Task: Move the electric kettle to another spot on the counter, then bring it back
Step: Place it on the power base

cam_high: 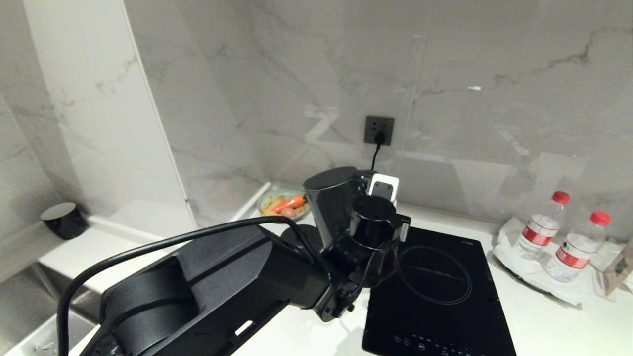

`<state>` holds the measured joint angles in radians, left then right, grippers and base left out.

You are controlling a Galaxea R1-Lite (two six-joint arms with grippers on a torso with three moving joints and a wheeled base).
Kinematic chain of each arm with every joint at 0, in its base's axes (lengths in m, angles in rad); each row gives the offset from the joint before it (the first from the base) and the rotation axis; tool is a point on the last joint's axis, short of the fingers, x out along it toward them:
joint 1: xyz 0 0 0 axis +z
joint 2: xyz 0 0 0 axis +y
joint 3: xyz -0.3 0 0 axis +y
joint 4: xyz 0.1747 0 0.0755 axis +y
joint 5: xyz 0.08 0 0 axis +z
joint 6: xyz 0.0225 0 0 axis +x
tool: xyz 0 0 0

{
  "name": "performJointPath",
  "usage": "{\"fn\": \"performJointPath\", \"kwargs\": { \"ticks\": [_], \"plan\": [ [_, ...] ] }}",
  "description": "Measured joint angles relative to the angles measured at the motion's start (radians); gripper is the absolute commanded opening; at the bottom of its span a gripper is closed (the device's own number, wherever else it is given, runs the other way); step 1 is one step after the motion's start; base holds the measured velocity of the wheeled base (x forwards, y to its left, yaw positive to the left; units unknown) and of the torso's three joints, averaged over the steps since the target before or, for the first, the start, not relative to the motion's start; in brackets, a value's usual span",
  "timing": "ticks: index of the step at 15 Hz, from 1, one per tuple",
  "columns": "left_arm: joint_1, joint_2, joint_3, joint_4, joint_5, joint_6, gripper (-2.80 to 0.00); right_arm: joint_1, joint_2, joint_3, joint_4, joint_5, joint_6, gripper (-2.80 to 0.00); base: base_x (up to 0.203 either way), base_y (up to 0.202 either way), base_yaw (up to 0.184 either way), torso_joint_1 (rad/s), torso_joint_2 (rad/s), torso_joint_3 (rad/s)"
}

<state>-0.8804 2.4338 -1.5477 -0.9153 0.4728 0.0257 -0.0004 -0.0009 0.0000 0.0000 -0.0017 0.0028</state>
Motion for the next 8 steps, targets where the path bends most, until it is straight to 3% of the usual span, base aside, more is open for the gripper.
{"fn": "performJointPath", "kwargs": {
  "ticks": [8],
  "plan": [
    [0.004,-0.003,0.000,-0.001,0.014,0.002,-2.80,0.000,0.000,0.000,0.000,0.000,0.001,-2.80,0.005,0.003,0.004,0.001,0.00,0.000]
  ]
}}
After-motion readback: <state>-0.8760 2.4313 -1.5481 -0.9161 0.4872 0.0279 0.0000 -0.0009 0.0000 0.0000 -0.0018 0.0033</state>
